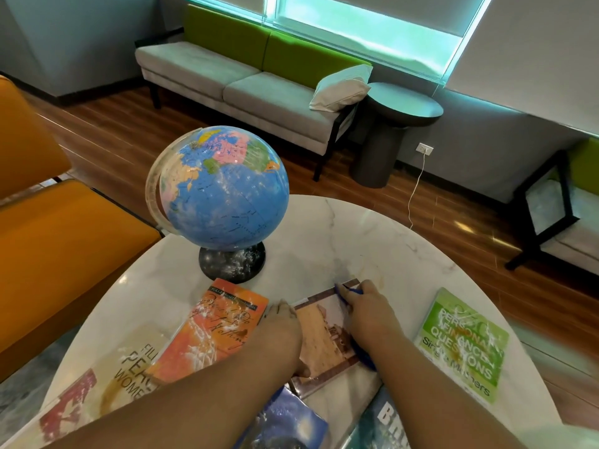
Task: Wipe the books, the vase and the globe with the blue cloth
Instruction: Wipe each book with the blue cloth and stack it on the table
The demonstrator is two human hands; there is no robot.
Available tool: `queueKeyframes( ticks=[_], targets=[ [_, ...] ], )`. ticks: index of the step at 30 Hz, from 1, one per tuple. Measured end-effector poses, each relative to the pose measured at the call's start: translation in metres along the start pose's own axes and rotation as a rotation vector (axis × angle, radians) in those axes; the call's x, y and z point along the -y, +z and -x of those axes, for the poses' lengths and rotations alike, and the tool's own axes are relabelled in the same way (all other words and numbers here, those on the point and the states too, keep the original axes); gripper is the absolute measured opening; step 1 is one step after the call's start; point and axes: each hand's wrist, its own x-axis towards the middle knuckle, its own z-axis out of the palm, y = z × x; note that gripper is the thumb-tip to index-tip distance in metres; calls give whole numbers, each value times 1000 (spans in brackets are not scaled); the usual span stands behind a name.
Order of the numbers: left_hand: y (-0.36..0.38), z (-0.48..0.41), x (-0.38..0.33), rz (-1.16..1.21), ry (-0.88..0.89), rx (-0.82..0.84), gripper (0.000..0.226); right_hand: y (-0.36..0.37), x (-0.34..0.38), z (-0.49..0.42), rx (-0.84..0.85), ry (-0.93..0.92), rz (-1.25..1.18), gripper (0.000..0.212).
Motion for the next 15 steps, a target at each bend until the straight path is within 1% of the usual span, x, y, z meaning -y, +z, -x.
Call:
queueKeyframes(
  ticks=[2,4,6,7,9,10,11,12,13,15],
  targets=[
    [1,-2,1,9,-5,-10,114,1,18,2,26,-33,46,48],
    [1,-2,0,3,1,-19,112,10,32,14,87,-162,-5,52],
    [1,-2,0,-6,21,-27,108,16,31,29,99,-262,-107,42],
    [1,-1,0,10,25,-31,108,15,25,34,102,-263,-177,37],
    [4,0,3,55,23,-54,110,6,9,34,93,-108,-333,33],
    [5,1,3,70,23,-61,111,2,-2,29,51,-20,-361,30],
    [6,2,4,77,22,-66,112,-1,-12,22,22,64,-315,28],
    [7,2,4,75,20,-67,112,-4,-19,15,23,120,-185,28],
    [7,2,4,70,17,-64,113,-5,-22,10,33,185,-81,33],
    [7,1,4,61,18,-62,113,-7,-14,3,27,245,12,45]
  ],
)
